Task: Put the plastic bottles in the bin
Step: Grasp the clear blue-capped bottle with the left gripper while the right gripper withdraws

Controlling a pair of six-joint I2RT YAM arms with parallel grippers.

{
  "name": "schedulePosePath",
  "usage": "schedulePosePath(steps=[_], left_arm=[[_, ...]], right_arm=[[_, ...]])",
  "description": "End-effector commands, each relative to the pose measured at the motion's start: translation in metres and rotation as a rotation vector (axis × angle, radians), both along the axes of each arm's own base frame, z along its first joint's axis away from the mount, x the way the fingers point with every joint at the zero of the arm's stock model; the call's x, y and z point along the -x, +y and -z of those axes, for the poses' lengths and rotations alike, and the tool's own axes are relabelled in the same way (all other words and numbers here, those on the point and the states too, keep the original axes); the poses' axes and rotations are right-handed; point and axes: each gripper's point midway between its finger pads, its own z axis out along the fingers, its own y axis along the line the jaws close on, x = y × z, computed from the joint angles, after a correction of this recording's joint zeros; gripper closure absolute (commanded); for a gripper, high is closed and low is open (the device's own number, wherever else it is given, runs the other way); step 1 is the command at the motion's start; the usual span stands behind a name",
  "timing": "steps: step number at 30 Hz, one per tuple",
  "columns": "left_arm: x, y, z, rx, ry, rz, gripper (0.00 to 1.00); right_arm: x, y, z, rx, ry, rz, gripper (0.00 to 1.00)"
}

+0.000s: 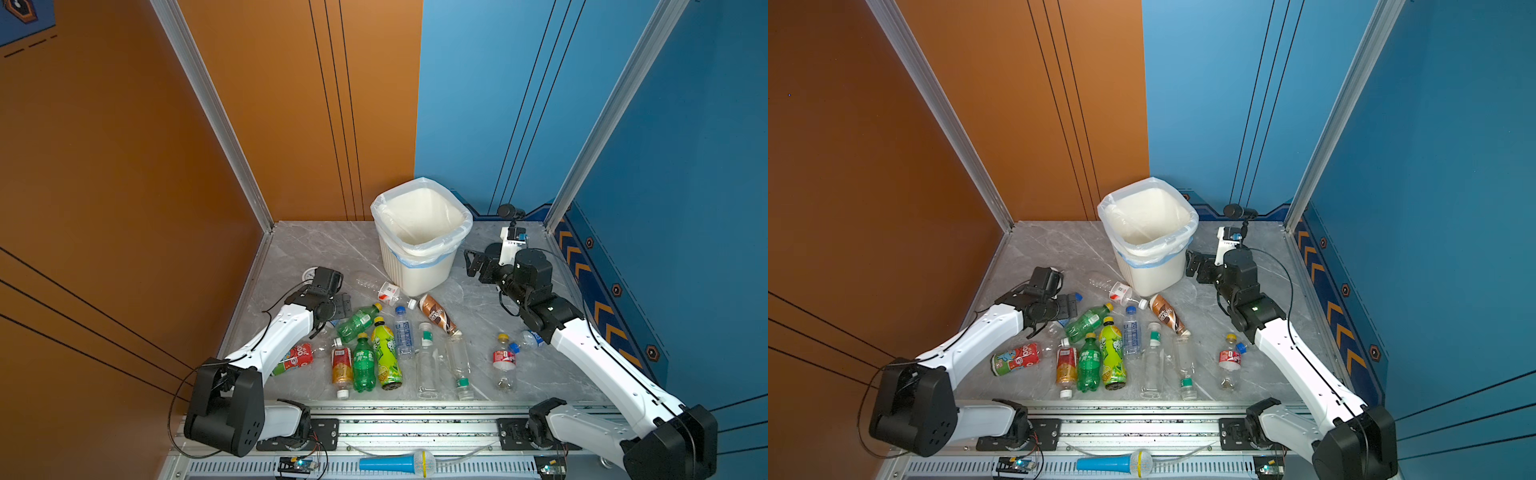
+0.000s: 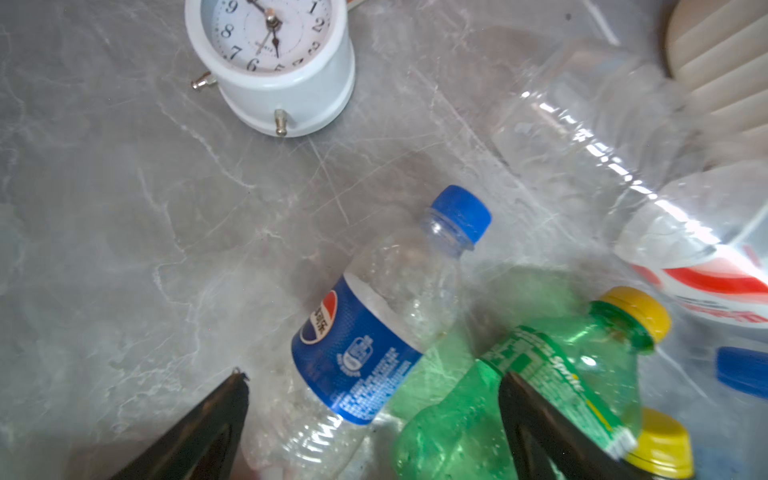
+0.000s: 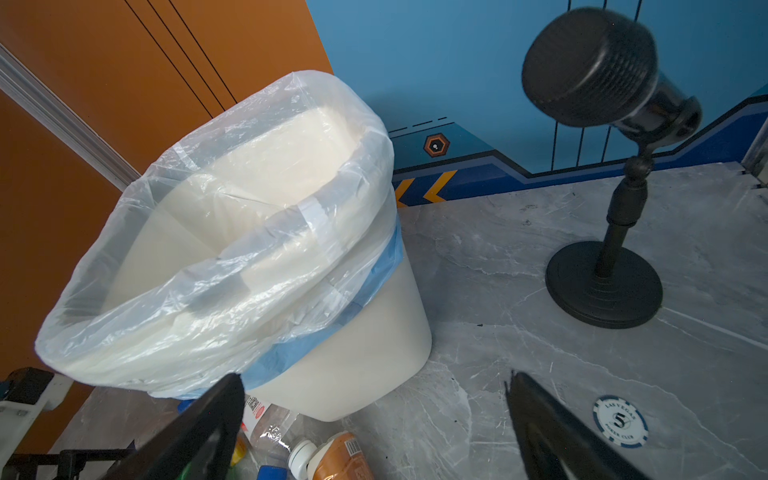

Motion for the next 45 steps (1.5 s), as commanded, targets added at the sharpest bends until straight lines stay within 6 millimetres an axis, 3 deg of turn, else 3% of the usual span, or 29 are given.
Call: schedulePosePath(steps=[1,16,29,37,40,45], left_arm=[[-0.003,0.011,0.002,-0.096,0.038,-0.002,0.04],[-0.034,0.01,0.04,-0.128,0.167,-0.001,0.08],[-0.052,0.011,0.033,-0.089,0.161,-0.004,0.4],[-0.043,0.015,0.047,-0.056,0.206,-0.042,0.2],[-0.041,0.016,0.051,-0.054,0.218,-0.054,0.2],[-0.047,0.016,0.056,-0.057,0.228,-0.051,0.27]], right_arm=[[0.0,0.0,-0.01,-0.033,-0.025,-0.004,0.0],[-0.001,-0.015,-0.008,-0.043,-0.025,0.048,0.0],[0.002,-0.03,-0.012,-0.068,-0.04,0.102,0.0],[0.007,-0.039,-0.017,-0.087,-0.059,0.126,0.0],[0.007,-0.042,-0.018,-0.088,-0.06,0.132,0.0],[0.005,-0.045,-0.018,-0.101,-0.061,0.142,0.0]])
